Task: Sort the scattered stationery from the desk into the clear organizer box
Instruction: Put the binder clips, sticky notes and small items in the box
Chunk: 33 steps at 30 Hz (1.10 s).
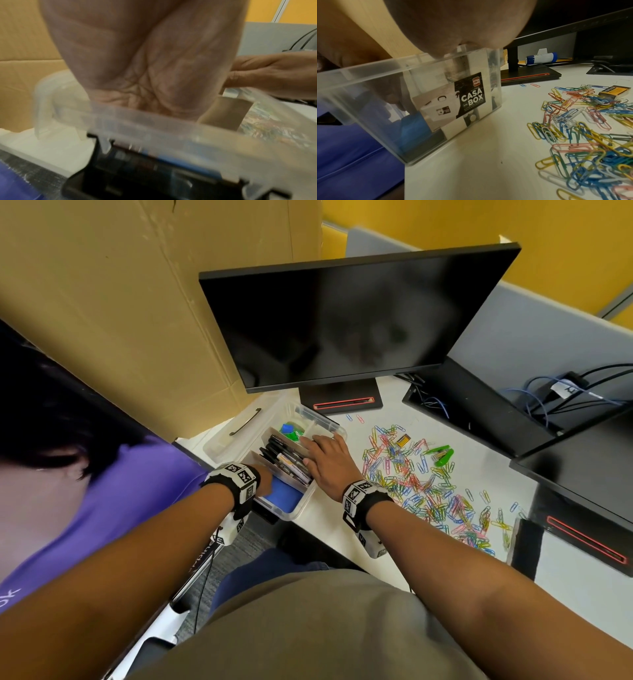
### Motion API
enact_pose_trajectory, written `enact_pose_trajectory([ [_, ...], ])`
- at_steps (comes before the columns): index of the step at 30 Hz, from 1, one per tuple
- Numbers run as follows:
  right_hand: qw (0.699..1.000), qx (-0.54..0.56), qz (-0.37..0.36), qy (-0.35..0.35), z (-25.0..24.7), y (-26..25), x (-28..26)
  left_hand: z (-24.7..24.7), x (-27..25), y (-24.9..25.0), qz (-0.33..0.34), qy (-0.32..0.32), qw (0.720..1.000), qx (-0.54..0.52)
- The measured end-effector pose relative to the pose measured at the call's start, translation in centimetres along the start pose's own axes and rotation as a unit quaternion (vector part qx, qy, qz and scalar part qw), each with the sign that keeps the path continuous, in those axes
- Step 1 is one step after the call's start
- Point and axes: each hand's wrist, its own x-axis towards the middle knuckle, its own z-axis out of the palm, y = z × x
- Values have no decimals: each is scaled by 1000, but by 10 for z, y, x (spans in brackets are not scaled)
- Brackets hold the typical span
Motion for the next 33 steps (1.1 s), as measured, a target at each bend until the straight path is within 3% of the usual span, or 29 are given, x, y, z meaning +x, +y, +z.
enact_pose_trajectory([
  [7, 1000, 20, 1, -19, -6, -1, 1, -22, -20, 12, 17, 52, 998, 0],
  [11, 998, 65, 1, -4, -20, 2, 0, -33, -34, 23, 14, 50, 998, -40],
  [16, 995, 82, 42, 43, -44, 16, -19, -43, -46, 56, 9, 200, 976, -84],
  [22, 988, 53, 115, 87, -64, 60, -68, -55, -47, 122, 103, 314, 941, -69],
  [27, 968, 5, 230, 102, -83, 102, -124, -58, -38, 188, 213, 266, 939, -34],
  [33, 919, -50, 385, 60, -98, 152, -206, -53, -25, 273, 290, 201, 936, 25],
])
